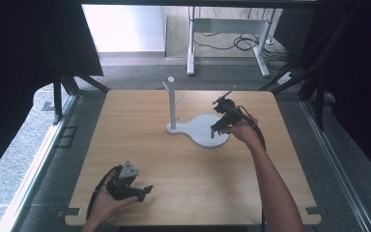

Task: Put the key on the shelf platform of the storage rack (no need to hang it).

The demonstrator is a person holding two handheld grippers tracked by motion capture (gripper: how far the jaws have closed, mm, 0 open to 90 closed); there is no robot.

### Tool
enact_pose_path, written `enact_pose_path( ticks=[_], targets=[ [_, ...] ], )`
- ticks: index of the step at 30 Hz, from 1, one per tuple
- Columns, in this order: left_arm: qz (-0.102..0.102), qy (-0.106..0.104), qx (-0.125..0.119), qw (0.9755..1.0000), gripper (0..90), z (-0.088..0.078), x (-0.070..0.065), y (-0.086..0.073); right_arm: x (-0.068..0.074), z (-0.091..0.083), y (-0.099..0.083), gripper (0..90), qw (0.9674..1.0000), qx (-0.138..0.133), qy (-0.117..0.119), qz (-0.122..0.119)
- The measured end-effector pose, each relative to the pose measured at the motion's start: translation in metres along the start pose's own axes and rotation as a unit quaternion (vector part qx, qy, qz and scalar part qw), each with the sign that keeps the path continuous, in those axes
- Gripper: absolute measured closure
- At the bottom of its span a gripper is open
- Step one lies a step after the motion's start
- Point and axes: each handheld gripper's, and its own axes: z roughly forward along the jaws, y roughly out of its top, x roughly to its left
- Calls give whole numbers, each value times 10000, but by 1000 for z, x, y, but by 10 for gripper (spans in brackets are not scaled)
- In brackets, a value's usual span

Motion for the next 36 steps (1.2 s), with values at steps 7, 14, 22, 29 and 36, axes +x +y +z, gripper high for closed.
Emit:
enact_pose_path(
  ticks=[7,14,22,29,36],
  targets=[
    [-31,5,-10,10000,217,0,0,0,1,13,8,665,9999,115,-15,-22],
    [-30,12,-5,10000,217,0,1,-1,-1,23,15,665,9999,121,24,31],
    [-39,16,-10,10000,217,0,2,-1,-5,40,18,665,9997,167,66,141],
    [-59,20,-21,10000,217,-1,1,-1,-8,49,16,665,9996,192,34,195],
    [-51,24,-46,10000,217,-2,0,0,-11,57,13,665,9995,176,-65,237]
  ],
)
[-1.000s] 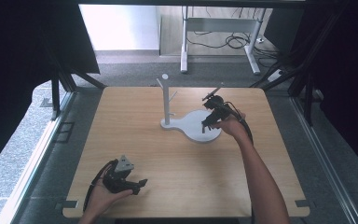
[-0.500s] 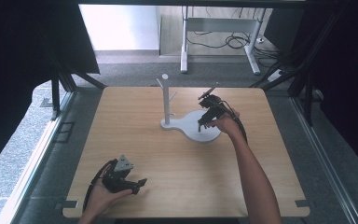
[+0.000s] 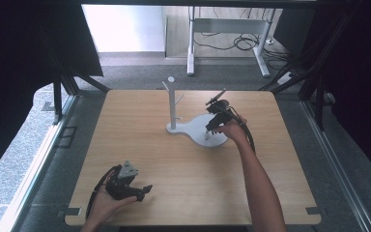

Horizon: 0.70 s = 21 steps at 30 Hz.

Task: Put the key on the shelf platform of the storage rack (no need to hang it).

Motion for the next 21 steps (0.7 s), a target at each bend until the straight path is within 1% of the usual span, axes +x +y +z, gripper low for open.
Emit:
enact_pose_path(
  ticks=[3,11,12,14,18,21],
  targets=[
    [-1,-2,6,10000,217,0,0,0,-3,6,-1,665,10000,65,-29,53],
    [-6,3,11,10000,217,0,1,0,-9,20,-7,665,9997,96,-83,197],
    [-12,7,13,10000,217,0,1,0,-9,20,-7,665,9997,96,-83,197],
    [-1,7,22,10000,217,1,1,0,-8,23,-8,664,9997,108,-175,147],
    [27,-4,30,10000,217,1,0,0,-9,28,-11,661,9995,193,-211,126],
    [0,7,20,10000,217,1,1,0,-9,30,-12,660,9995,179,-221,130]
  ],
)
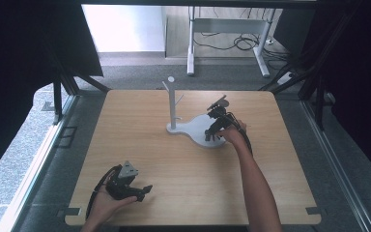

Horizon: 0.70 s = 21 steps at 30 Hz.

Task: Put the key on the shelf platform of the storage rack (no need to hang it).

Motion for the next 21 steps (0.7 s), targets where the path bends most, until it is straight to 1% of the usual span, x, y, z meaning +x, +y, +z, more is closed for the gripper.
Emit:
enact_pose_path(
  ticks=[2,6,7,8,11,12,13,14,15,16,17,18,21],
  targets=[
    [1,1,2,10000,217,0,0,0,0,2,-1,655,10000,61,-34,-26],
    [27,-5,8,10000,216,1,-1,0,0,3,-2,640,10000,38,-49,7],
    [28,-20,5,10000,216,1,-1,0,-1,3,-3,607,10000,4,-30,69],
    [25,-8,6,10000,216,1,-1,0,-1,2,-3,582,10000,2,-29,79],
    [28,-15,9,10000,216,1,0,0,-1,1,-4,556,10000,-5,-62,52],
    [25,-14,9,10000,216,1,0,0,-2,-4,-5,541,9999,-86,-36,91],
    [24,-15,9,10000,216,1,0,0,-2,-4,-5,541,9999,-86,-36,91],
    [24,-19,11,10000,216,1,0,0,-3,-9,-6,517,9998,-178,-5,102],
    [23,-22,11,10000,216,1,-1,0,-3,-9,-6,517,9998,-178,-5,102],
    [22,-22,10,10000,216,1,-1,0,-4,-15,-8,492,9996,-270,69,83],
    [21,-22,3,10000,216,1,-1,0,-3,-17,-9,487,9994,-330,103,71],
    [21,-22,3,10000,216,1,-1,0,-3,-17,-9,487,9994,-330,103,71],
    [21,-24,-5,10000,216,0,0,1,0,-28,-16,467,9986,-510,149,-23]
  ],
)
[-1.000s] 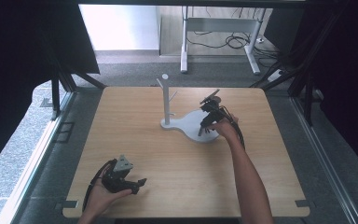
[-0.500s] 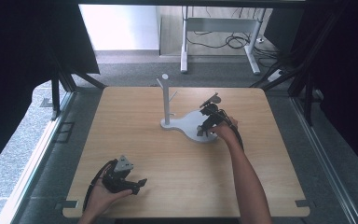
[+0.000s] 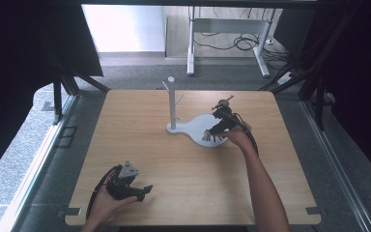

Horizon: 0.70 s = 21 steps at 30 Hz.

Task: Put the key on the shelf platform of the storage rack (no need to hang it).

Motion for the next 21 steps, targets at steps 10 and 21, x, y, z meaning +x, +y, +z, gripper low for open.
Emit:
enact_pose_path(
  ticks=[10,21],
  targets=[
    [-3,26,-145,9999,217,-7,-2,2,17,-30,-30,434,9988,-301,267,-277],
    [-3,31,-172,9998,217,-8,-1,2,24,-72,-77,430,9954,-822,392,-287]
  ],
)
